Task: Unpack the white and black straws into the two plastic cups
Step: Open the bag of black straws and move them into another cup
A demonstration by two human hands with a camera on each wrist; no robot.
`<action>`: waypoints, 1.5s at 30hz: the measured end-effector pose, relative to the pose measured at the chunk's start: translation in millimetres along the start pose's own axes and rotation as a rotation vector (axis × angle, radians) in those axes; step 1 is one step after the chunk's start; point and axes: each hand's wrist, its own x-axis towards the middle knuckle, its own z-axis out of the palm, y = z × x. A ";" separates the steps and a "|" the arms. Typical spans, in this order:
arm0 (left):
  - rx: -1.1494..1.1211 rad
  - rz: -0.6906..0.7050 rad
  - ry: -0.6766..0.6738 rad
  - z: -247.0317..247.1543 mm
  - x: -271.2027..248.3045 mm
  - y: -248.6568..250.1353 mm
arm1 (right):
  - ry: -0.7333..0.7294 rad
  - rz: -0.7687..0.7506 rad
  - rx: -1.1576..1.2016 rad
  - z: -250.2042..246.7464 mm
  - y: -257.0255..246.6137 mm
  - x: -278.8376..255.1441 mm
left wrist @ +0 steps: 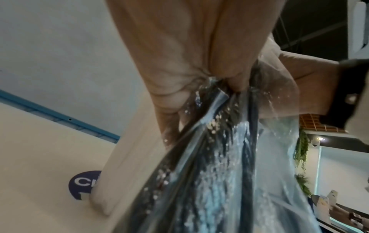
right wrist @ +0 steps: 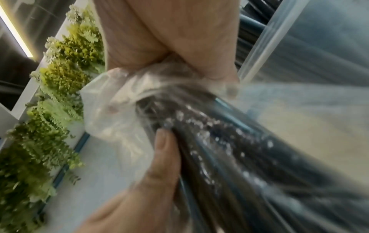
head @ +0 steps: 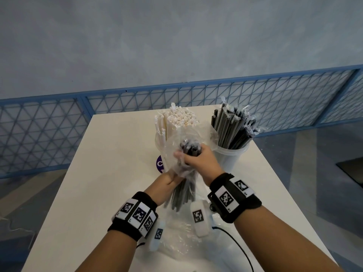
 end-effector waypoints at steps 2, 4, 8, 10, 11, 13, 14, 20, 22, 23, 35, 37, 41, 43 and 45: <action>-0.013 0.009 0.014 3.0 -1.5 2.2 | 0.052 -0.004 0.047 -5.9 -8.1 3.7; -0.034 0.015 0.039 3.7 -2.7 3.2 | 0.108 -0.056 0.106 -11.9 -18.0 5.4; -0.159 0.006 0.077 1.3 0.3 -2.2 | 0.235 -0.173 0.308 -23.3 -41.2 7.0; -0.129 0.010 0.103 -0.4 1.8 -0.7 | 0.237 -0.175 0.400 -27.1 -45.7 8.1; -0.089 0.016 0.131 -1.1 2.1 2.4 | 0.223 -0.165 0.395 -27.7 -45.5 8.2; -0.018 0.040 0.187 -1.5 1.3 10.7 | 0.189 -0.127 0.288 -26.4 -41.7 6.5; 0.001 0.057 0.197 -1.3 0.3 14.0 | 0.181 -0.106 0.231 -24.4 -38.1 5.1; 0.005 0.019 0.229 2.8 -2.4 10.4 | 0.334 -0.064 0.253 -27.9 -37.3 1.8; -0.040 -0.026 0.223 3.2 -1.1 0.3 | 0.393 -0.099 0.378 -37.2 -50.3 1.9; -0.066 -0.048 0.226 3.5 0.1 -3.6 | 0.432 -0.113 0.455 -42.8 -57.1 1.5; -0.229 -0.048 0.455 1.2 -0.9 -17.1 | 0.818 -0.260 0.729 -86.0 -101.9 -1.6; -0.176 -0.029 0.513 -0.2 -1.4 -18.3 | 0.854 -0.291 0.707 -90.8 -105.9 -1.9; -0.263 -0.037 0.608 -2.5 -6.0 -15.1 | 0.883 -0.399 0.586 -94.5 -109.6 0.6; -0.315 -0.017 0.608 -2.8 -6.0 -11.3 | 0.841 -0.465 0.489 -90.9 -107.1 4.0; -0.376 0.002 0.594 -1.4 -2.9 -8.8 | 0.763 -0.480 0.368 -83.1 -102.5 7.2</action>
